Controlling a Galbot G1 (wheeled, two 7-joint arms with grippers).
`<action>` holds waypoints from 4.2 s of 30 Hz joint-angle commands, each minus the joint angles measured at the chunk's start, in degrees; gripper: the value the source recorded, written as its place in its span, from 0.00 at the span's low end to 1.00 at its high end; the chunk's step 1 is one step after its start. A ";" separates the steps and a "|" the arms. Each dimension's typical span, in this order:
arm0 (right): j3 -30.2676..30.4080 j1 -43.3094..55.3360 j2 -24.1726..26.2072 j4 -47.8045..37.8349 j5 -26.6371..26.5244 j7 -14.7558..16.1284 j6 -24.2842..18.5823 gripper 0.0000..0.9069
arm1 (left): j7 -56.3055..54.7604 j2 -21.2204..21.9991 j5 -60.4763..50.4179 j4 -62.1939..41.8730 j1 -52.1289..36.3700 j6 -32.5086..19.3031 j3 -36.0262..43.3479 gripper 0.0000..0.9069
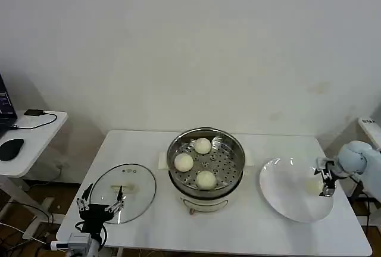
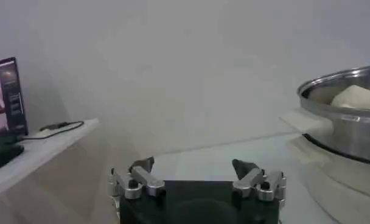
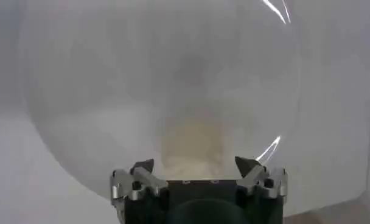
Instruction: Take steamed baozi put them in steamer then cover it.
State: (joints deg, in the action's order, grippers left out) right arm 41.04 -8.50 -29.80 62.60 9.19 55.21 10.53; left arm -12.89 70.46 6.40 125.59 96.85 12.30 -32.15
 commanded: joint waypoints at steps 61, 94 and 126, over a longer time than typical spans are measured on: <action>43.30 53.03 -23.32 30.15 -56.70 -21.32 31.15 0.69 | -0.12 1.34 -1.46 1.58 -1.06 -0.25 0.69 1.00; 39.27 38.58 -21.80 24.95 -46.57 -21.25 31.22 0.70 | -0.12 1.15 -1.28 0.59 -1.65 -0.40 0.37 1.00; 31.29 46.88 -8.29 39.14 -47.49 -27.04 31.05 1.00 | -0.58 0.82 1.33 0.76 -2.10 -0.02 -0.03 1.00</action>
State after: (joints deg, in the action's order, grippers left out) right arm 77.01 34.00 -47.61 92.60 -37.78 32.40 41.63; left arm -13.31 71.45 6.71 126.49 94.96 12.15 -32.19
